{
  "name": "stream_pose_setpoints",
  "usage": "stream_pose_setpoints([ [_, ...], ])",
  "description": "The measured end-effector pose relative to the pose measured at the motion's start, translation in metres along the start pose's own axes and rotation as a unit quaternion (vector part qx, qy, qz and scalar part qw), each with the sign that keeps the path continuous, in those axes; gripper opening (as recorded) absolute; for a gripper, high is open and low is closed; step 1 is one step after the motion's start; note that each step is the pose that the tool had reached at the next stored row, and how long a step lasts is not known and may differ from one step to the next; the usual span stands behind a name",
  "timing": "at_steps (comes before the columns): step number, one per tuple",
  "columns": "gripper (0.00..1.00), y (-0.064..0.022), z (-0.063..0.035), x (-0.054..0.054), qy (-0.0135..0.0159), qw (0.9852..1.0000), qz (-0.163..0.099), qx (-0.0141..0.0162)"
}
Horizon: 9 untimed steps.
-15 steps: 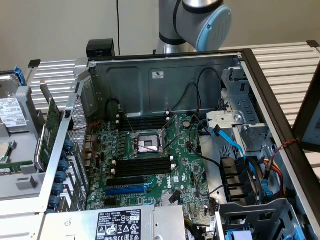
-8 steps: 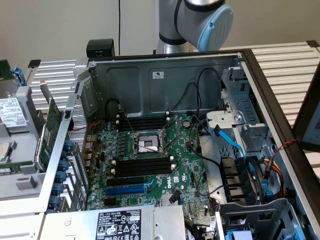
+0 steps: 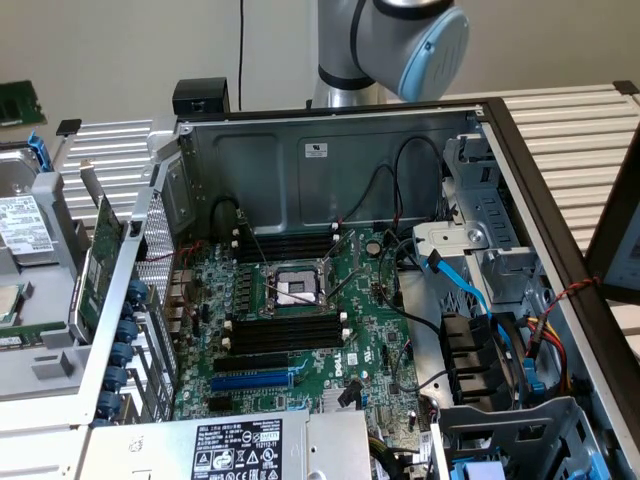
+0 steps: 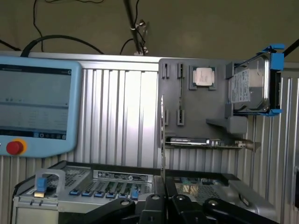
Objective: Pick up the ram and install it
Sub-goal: 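Pick up the ram and move it above insertion slot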
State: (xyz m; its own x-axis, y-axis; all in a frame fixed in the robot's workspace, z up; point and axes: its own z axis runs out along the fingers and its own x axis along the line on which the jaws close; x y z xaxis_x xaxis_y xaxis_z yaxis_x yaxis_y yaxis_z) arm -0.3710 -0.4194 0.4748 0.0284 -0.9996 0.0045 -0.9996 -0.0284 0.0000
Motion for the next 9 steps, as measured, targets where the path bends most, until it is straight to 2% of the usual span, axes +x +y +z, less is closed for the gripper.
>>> stream_pose_setpoints([
  [3,0.12,-0.0115,-0.0077,0.002,-0.0012,1.0000,0.000,0.0001],
  [9,0.12,-0.0387,-0.0087,0.003,-0.0012,1.0000,-0.001,0.0000],
])
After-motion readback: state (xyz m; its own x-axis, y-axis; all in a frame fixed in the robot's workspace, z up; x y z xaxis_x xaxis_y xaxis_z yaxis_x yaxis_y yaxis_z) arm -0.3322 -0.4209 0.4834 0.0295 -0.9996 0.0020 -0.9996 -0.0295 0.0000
